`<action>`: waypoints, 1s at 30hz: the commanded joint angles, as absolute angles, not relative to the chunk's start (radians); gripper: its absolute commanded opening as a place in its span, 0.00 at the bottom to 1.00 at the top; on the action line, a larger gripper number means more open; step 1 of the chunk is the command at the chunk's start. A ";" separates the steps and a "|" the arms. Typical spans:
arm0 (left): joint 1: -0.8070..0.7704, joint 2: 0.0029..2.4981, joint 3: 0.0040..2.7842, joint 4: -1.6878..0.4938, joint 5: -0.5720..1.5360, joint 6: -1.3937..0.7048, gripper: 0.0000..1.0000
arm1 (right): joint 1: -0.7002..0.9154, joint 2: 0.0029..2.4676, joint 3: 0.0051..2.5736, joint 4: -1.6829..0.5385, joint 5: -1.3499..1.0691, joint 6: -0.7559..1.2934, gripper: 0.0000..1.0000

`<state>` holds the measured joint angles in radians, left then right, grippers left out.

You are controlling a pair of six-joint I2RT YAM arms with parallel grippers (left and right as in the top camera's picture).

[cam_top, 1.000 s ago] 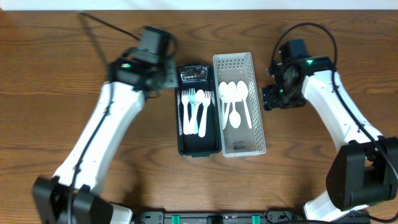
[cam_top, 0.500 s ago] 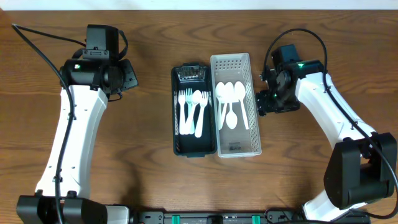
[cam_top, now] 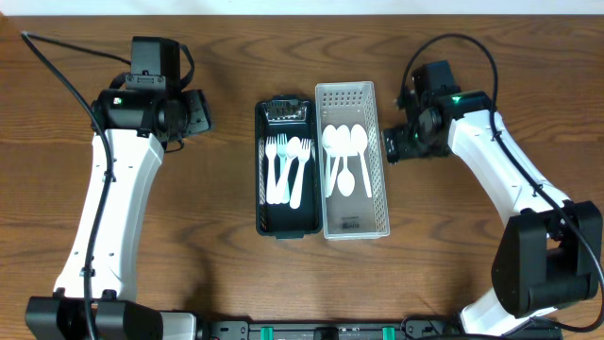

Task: Pack container

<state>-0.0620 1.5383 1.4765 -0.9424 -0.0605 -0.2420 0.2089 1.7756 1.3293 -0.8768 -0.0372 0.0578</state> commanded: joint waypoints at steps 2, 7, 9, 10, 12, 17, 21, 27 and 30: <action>-0.051 1.533 1.487 -0.886 -0.073 -0.125 0.98 | 0.173 1.778 1.373 -0.753 0.122 0.110 0.99; -0.033 1.534 1.487 -0.794 -0.073 -0.101 0.98 | 0.129 1.775 1.374 -0.462 0.198 0.098 0.99; -0.033 1.534 1.487 -0.780 -0.074 -0.100 0.98 | 0.116 1.763 1.375 -0.445 0.226 0.096 0.99; -0.031 1.534 1.487 -0.764 -0.074 -0.091 0.98 | 0.109 1.757 1.375 -0.441 0.225 0.096 0.99; -0.027 1.533 1.487 -0.753 -0.080 -0.071 0.98 | 0.098 1.738 1.375 -0.464 0.235 0.096 0.99; -0.021 1.504 1.487 -0.794 -0.098 -0.091 0.98 | 0.068 1.629 1.373 -0.577 0.302 0.133 0.99; -0.023 1.419 1.445 -0.813 -0.098 -0.139 0.98 | 0.057 1.504 1.345 -0.614 0.273 0.161 0.99; -0.026 1.149 1.199 -0.713 -0.098 -0.138 0.98 | 0.069 1.248 1.154 -0.613 0.273 0.206 0.99; -0.045 0.987 1.042 -0.640 -0.098 -0.113 0.98 | 0.089 1.111 1.008 -0.611 0.274 0.210 0.99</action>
<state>-0.0319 1.0985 1.1545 -0.6704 -0.0849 -0.1299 0.0666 1.1892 1.1198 -0.6052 0.2657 0.1757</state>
